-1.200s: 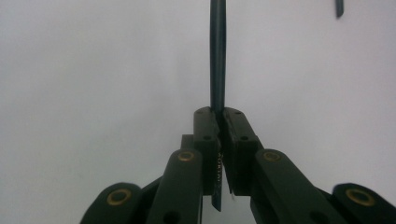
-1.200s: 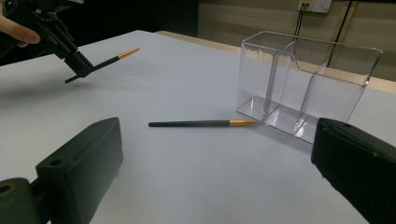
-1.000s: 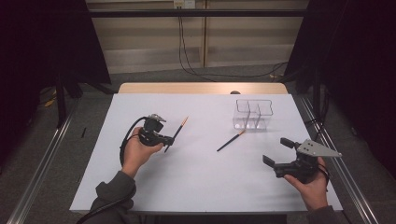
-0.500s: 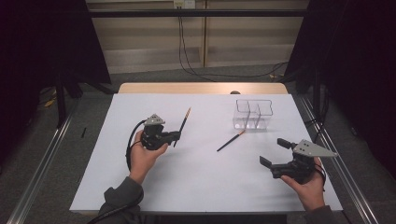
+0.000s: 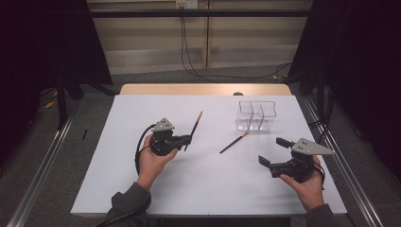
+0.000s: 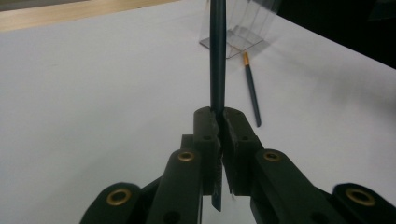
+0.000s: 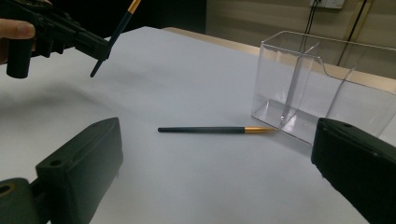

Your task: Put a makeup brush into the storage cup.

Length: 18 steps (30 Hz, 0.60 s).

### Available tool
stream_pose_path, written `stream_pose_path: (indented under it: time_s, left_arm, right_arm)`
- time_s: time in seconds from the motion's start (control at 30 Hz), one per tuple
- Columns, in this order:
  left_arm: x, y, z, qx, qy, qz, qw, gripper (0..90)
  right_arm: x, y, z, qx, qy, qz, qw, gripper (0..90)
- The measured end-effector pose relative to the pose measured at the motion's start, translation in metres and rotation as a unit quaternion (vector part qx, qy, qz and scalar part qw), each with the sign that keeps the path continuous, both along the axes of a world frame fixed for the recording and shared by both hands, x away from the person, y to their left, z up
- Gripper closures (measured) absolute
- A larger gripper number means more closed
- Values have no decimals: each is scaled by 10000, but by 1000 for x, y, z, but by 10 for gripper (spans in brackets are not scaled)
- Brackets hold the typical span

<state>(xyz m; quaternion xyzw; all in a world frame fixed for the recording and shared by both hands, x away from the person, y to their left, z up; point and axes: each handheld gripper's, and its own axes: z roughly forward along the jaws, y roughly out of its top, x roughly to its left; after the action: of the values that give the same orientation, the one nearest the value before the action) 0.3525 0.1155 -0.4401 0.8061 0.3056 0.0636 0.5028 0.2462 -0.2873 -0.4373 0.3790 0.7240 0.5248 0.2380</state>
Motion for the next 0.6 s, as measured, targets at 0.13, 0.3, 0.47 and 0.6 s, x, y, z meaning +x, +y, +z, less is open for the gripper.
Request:
stream_pose_path:
  time_s: [0.13,0.3,0.47,0.6]
  left_arm:
    - [-1,-8,1,-113,-29,-98,9999,848]
    - [-3,-15,4,-168,-91,-157,9997,847]
    - [-6,-22,5,-276,-101,-246,9993,847]
    - [-7,-26,4,-288,-122,-301,9991,847]
  right_arm:
    - [5,7,1,16,18,56,10000,18]
    - [12,13,2,69,70,70,9999,19]
    - [18,22,4,99,93,101,9999,21]
    - [24,28,5,186,145,112,9997,25]
